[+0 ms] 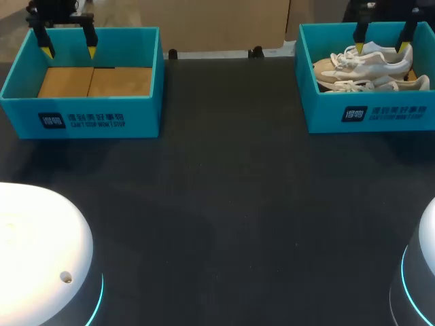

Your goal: Take the shoe out of the shoebox, open the shoe tongue, remove and reinsert the insole, then place the shoe into the shoebox

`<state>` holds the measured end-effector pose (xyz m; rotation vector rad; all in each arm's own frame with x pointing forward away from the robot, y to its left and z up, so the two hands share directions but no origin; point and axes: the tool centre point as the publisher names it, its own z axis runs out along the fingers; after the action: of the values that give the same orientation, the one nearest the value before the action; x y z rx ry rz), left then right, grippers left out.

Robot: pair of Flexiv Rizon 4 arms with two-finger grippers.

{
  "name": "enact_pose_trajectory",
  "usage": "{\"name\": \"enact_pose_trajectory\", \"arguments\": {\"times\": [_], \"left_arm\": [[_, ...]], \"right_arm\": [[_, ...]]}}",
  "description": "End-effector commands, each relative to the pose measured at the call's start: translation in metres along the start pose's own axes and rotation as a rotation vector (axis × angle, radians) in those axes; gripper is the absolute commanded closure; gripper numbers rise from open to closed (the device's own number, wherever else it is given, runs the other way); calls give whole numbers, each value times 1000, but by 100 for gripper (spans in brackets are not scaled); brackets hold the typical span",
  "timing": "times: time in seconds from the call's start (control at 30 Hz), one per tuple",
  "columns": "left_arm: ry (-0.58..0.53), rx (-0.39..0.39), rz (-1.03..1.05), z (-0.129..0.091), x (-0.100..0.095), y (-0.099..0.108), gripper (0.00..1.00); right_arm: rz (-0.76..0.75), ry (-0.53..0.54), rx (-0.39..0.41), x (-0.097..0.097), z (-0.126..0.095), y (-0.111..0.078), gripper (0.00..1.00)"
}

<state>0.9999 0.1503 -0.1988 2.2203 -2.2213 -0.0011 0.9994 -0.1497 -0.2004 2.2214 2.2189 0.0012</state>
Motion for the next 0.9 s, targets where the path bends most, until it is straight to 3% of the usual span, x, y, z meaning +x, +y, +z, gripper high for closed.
{"name": "enact_pose_trajectory", "arguments": {"times": [0.03, 0.5, 0.8, 0.9], "left_arm": [[0, 0, 0, 0, 0, 0, 0], [0, 0, 0, 0, 0, 0, 0], [0, 0, 0, 0, 0, 0, 0], [0, 0, 0, 0, 0, 0, 0]], "right_arm": [[0, 0, 0, 0, 0, 0, 0], [-4, 11, -2, -1, 1, 2, 0], [-5, -18, -34, -41, 6, 15, 0], [6, -40, -12, -56, 14, 18, 0]]}}
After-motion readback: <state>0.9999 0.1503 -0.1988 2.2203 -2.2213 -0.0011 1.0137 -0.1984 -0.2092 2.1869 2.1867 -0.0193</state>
